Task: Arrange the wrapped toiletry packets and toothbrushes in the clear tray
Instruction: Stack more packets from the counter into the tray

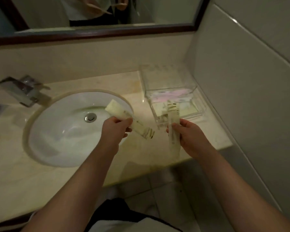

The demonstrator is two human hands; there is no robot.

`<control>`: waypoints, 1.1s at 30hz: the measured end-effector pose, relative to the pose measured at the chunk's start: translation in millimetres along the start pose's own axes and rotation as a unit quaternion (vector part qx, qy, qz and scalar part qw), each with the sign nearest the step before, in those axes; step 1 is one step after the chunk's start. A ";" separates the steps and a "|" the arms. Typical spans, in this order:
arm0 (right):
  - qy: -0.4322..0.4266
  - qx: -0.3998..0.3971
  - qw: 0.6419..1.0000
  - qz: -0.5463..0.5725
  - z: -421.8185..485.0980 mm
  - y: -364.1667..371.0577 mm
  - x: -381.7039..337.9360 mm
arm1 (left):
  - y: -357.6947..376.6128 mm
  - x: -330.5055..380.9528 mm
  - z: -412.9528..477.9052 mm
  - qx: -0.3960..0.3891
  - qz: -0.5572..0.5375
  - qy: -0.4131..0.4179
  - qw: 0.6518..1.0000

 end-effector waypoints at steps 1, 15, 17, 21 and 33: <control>0.002 0.014 1.000 -0.004 5.9 -14.0 -2.0 | 13.3 2.0 -1.7 -0.002 -0.008 -0.009 1.000; 0.043 0.146 0.988 -0.009 114.2 -118.3 -20.3 | 138.7 3.6 50.1 -0.005 -0.061 -0.055 0.997; 0.038 0.145 0.989 -0.005 125.1 -123.6 -24.2 | 143.1 2.6 51.4 0.010 -0.069 -0.054 0.996; 0.035 0.132 0.991 -0.010 145.9 -130.7 -29.5 | 152.1 0.9 49.1 0.048 -0.111 -0.061 0.991; -0.039 0.073 0.963 -0.257 193.1 -132.2 -51.9 | 233.5 -42.2 19.6 0.176 -0.204 -0.237 0.933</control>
Point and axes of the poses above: each hand's wrist, its own z-axis towards the middle knuckle, its own y-axis out of the palm, x = y × z, the point moved 3 cm from there along z, towards the middle knuckle, and after that the axes turned 7 degrees about x, right-handed, at the moved point
